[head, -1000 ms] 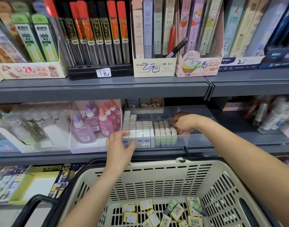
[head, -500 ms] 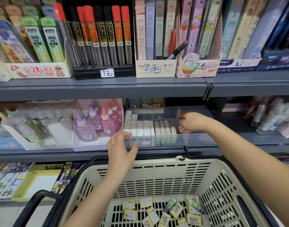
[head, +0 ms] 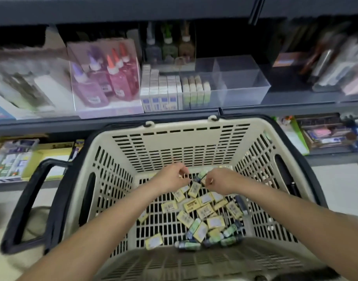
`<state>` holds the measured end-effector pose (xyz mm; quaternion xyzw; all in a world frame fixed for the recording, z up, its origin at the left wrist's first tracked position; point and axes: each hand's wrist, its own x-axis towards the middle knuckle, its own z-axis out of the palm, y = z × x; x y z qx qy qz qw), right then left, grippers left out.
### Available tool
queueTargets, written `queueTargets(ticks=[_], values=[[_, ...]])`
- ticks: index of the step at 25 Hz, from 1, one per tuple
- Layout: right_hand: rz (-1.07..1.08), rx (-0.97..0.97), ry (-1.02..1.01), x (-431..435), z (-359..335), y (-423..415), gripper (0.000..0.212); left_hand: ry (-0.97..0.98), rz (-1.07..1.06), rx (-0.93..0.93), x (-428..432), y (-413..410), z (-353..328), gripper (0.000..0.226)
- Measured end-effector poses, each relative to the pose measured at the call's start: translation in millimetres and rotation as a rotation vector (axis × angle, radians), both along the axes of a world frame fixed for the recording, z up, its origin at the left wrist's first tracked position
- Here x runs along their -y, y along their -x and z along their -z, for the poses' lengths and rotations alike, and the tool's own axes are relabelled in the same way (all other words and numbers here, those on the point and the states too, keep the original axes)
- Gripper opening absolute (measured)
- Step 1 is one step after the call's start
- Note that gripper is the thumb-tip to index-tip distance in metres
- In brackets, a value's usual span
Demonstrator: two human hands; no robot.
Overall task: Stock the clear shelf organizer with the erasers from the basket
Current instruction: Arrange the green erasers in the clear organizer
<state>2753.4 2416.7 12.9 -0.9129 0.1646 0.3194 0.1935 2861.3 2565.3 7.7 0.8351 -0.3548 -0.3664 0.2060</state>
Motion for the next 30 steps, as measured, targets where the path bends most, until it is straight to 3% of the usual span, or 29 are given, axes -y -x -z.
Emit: queueTargets(ticks=[6,10,12,17,19,21,23,25,27,30], values=[[0.008,0.182,0.215,6.2,57.4,-8.7,0.043,-0.094,0.073,-0.01,-6.2,24.6,52.1,0.031],[0.002,0.117,0.218,1.9,76.7,-9.6,0.05,-0.06,-0.017,-0.068,-9.6,25.0,63.4,0.034],[0.096,0.124,0.156,4.8,78.1,-9.0,0.05,-0.049,-0.124,-0.126,-11.5,21.9,67.0,0.031],[0.283,0.324,-0.055,-0.6,72.1,-11.4,0.016,-0.002,-0.316,-0.277,-8.9,21.9,67.5,0.039],[0.329,0.359,-0.271,-11.6,65.5,-15.3,0.013,0.058,-0.43,-0.363,-4.5,20.4,62.4,0.047],[0.318,0.354,-0.434,-25.2,57.8,-19.0,0.017,0.049,-0.429,-0.464,-4.2,13.8,57.2,0.036],[0.32,0.309,-0.438,-36.2,54.6,-18.2,0.024,-0.033,-0.326,-0.521,-10.4,4.2,55.5,0.018],[0.242,0.173,-0.313,-42.0,52.0,-11.8,0.024,-0.116,-0.271,-0.538,-21.5,-5.7,57.1,0.009],[0.026,-0.037,-0.328,-49.8,51.3,-0.9,0.019,-0.185,-0.311,-0.616,-34.1,-14.0,59.0,0.028],[-0.147,-0.238,-0.438,-73.5,50.2,16.7,0.028,-0.224,-0.395,-0.774,-46.3,-17.4,56.3,0.059]])
